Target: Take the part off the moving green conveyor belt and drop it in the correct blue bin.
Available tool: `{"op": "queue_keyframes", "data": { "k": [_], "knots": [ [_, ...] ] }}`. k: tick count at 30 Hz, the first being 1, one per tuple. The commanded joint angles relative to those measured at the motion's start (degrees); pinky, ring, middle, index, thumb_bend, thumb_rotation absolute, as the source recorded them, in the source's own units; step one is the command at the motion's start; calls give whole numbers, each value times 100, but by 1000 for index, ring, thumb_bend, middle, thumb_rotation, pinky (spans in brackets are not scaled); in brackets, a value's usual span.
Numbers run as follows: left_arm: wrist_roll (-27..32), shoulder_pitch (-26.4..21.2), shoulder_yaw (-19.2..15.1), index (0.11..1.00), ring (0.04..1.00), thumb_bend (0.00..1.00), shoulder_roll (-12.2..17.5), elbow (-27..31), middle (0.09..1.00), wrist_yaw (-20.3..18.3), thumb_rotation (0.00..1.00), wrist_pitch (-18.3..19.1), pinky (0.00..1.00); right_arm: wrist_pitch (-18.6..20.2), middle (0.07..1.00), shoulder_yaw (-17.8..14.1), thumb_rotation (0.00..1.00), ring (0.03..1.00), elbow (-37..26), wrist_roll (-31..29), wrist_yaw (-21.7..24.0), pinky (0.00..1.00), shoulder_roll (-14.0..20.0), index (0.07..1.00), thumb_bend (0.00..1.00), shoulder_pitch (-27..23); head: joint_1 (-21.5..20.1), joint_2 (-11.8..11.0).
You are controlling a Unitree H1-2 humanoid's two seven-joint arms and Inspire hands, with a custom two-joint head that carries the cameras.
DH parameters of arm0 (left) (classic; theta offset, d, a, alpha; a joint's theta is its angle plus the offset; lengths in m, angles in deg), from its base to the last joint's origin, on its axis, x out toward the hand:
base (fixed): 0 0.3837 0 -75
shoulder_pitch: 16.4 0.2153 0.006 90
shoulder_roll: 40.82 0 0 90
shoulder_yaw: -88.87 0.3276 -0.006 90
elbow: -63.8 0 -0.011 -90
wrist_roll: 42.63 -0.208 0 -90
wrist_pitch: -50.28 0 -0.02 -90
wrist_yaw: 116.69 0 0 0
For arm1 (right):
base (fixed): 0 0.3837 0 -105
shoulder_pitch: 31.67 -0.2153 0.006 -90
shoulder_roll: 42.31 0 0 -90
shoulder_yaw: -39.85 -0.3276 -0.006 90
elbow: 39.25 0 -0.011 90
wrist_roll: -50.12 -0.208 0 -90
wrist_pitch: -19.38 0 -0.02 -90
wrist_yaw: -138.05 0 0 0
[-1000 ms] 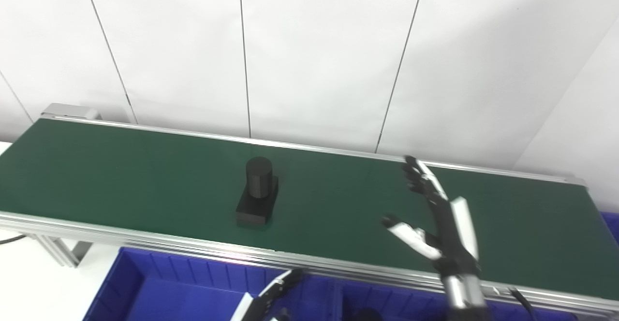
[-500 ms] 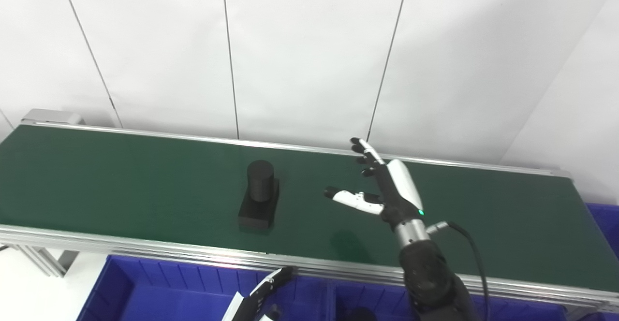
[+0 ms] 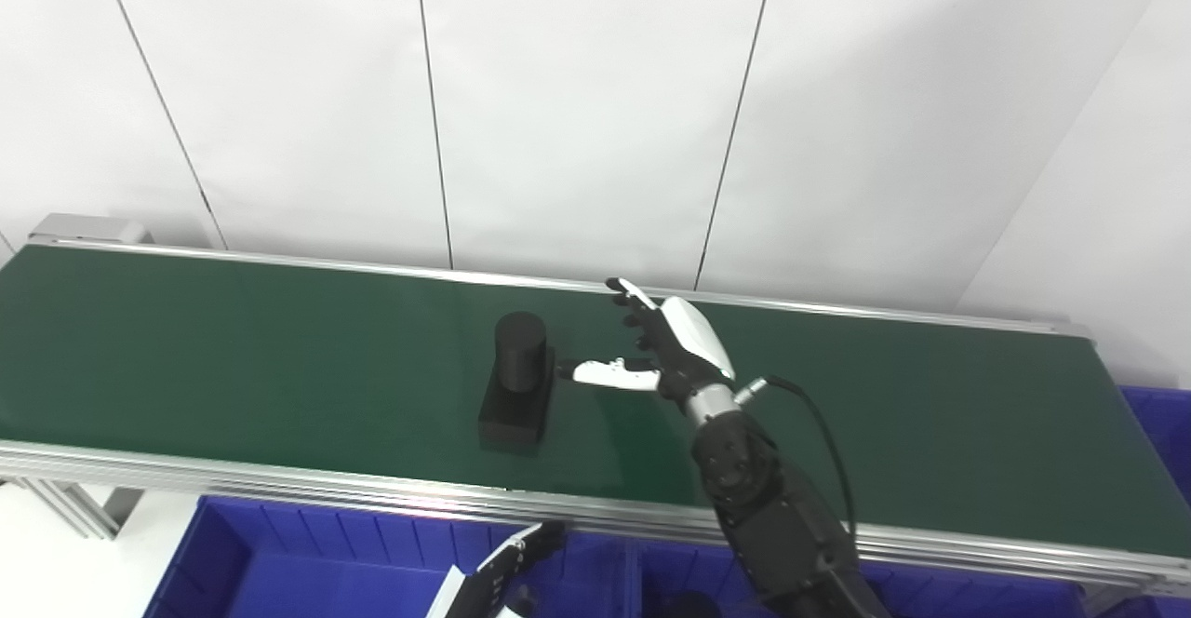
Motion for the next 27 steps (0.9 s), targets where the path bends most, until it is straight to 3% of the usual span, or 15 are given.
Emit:
{"op": "queue_keyframes", "data": {
  "k": [1,4,10,20,22,23,24,25,27],
  "knots": [
    [6,-76,29,821,833,744,-58,63,820,40,1000,-229,855,-200,909,77,612,834,140,-11,-181,709,-115,934,915,-451,9,10],
    [6,-62,91,819,833,737,-57,74,824,61,1000,-229,860,-212,907,169,619,842,454,-4,-247,727,-180,932,927,-593,37,21],
    [-127,-115,306,800,785,709,28,100,804,268,1000,-229,765,-456,900,313,604,850,1211,-74,-449,764,-304,928,942,-872,53,55],
    [-251,-107,543,797,769,753,153,184,795,602,1000,-229,729,-728,915,376,491,860,2269,-283,-708,751,-532,934,934,-1277,48,111],
    [-333,-122,630,796,766,736,203,191,791,745,1000,-229,726,-921,893,354,429,829,2463,-340,-868,718,-572,913,883,-1303,42,128],
    [-329,-119,652,797,769,742,217,198,793,775,1000,-229,731,-1011,875,347,356,814,2528,-360,-954,704,-587,888,829,-1305,37,143],
    [-316,-116,667,798,774,774,230,207,796,787,1000,-229,738,-1125,814,346,176,761,2599,-367,-1084,669,-601,822,708,-1301,33,150],
    [-301,-117,686,799,775,777,252,224,796,783,1000,-229,739,-1337,808,289,159,756,2689,-439,-1262,666,-621,815,698,-1275,23,166],
    [-261,-117,701,801,778,799,276,252,799,763,1000,-229,740,-1657,700,219,41,639,2816,-538,-1519,570,-641,731,590,-1232,17,179]
  ]
}}
